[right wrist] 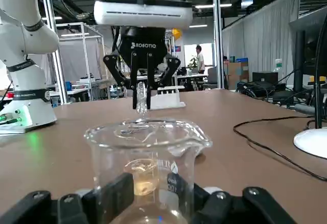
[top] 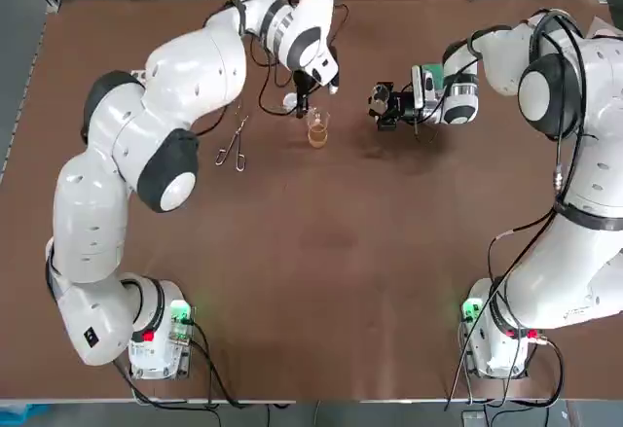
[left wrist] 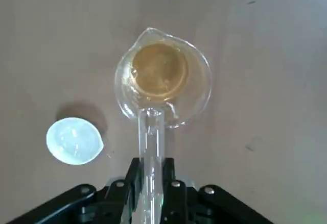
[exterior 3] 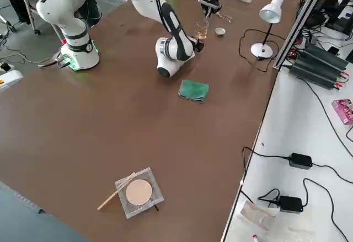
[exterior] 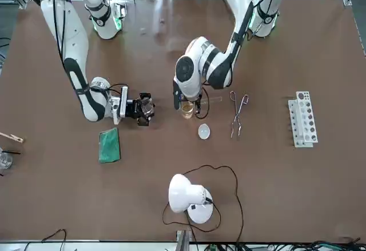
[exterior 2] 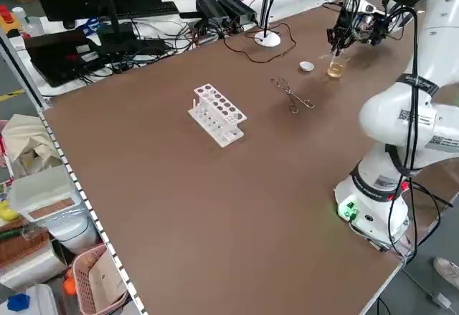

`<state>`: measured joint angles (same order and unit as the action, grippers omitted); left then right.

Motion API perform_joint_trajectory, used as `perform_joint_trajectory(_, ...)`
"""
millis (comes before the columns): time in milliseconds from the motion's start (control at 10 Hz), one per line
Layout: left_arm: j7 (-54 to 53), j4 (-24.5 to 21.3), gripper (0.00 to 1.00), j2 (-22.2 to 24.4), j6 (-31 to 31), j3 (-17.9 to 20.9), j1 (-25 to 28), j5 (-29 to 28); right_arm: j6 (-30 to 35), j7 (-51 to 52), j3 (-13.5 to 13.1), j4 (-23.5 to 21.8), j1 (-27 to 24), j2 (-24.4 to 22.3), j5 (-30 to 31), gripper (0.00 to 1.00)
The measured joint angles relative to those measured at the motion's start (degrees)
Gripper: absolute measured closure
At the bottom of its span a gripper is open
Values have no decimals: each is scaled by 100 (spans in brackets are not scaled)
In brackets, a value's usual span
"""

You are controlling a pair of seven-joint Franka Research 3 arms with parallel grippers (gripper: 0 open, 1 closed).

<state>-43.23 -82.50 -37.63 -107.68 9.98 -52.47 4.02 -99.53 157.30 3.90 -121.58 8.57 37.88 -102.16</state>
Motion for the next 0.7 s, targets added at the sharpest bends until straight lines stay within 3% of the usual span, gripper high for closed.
perform_joint_trajectory(500, 33, 108, 79, 197, 21, 58, 632, 1359, 0, 0, -2, -2, 1, 0, -4, 61)
perform_joint_trajectory(700, -411, 114, 79, 381, 32, 52, 1169, 1704, 1, -2, -4, -2, 1, 0, -9, 61)
